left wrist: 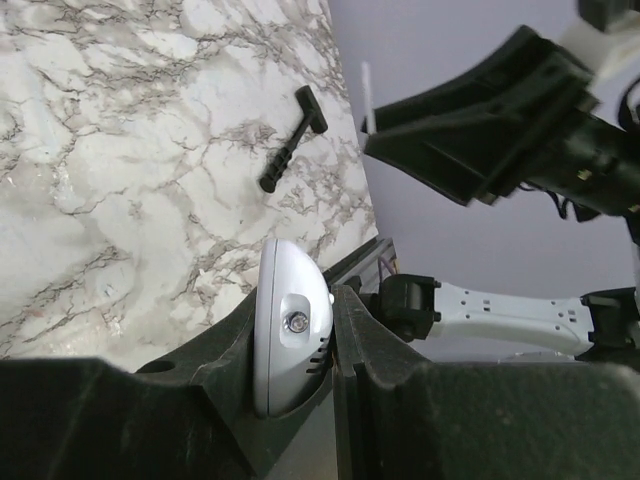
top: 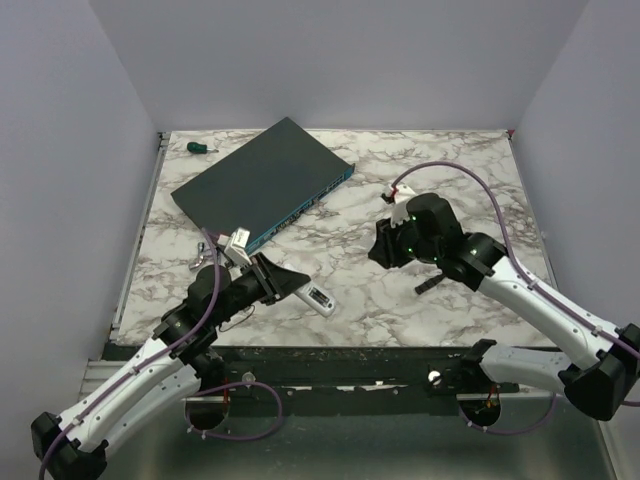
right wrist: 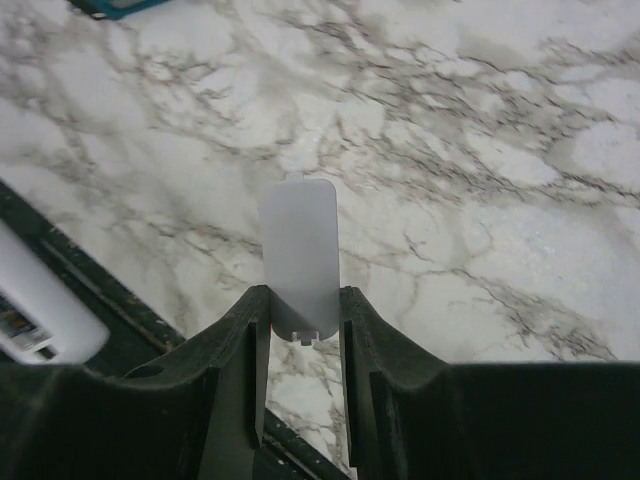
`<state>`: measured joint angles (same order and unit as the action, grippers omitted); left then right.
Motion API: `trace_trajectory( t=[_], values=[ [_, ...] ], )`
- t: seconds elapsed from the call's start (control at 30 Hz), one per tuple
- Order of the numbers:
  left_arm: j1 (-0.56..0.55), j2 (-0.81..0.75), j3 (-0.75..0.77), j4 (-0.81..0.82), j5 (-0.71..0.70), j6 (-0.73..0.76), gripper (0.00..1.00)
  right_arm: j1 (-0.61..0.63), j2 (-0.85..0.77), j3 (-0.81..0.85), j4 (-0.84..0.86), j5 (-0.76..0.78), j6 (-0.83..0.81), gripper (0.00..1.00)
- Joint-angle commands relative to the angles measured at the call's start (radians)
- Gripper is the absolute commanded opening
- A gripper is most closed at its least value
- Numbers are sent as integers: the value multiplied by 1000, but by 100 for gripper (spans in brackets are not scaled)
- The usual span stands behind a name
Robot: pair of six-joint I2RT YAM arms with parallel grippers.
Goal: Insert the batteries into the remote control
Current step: Pick up the battery cover at the center of the board, then load the battery cover into the remote control.
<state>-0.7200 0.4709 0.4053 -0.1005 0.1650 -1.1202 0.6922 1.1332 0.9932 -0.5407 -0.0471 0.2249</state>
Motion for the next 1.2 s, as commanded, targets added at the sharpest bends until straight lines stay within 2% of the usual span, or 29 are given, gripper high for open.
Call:
trace_trajectory(
  t=[0.0, 0.13, 0.3, 0.67, 0.87, 1.17],
  values=[
    [6, 47, 4, 95, -24, -47, 0, 117, -14, 88, -111, -52, -33, 7],
    [6, 56, -1, 130, -23, -67, 0, 312, 46, 203, -180, 112, -21, 6],
    [7, 17, -28, 127, -59, -120, 0, 401, 87, 284, -205, 90, -32, 4],
    [7, -18, 9, 6, -94, -125, 0, 421, 127, 295, -208, -49, -168, 4],
    [7, -18, 23, -10, -100, -135, 0, 427, 144, 309, -204, -94, -188, 4],
    [8, -11, 6, 18, -97, -163, 0, 444, 188, 316, -167, -62, -187, 3]
  ],
)
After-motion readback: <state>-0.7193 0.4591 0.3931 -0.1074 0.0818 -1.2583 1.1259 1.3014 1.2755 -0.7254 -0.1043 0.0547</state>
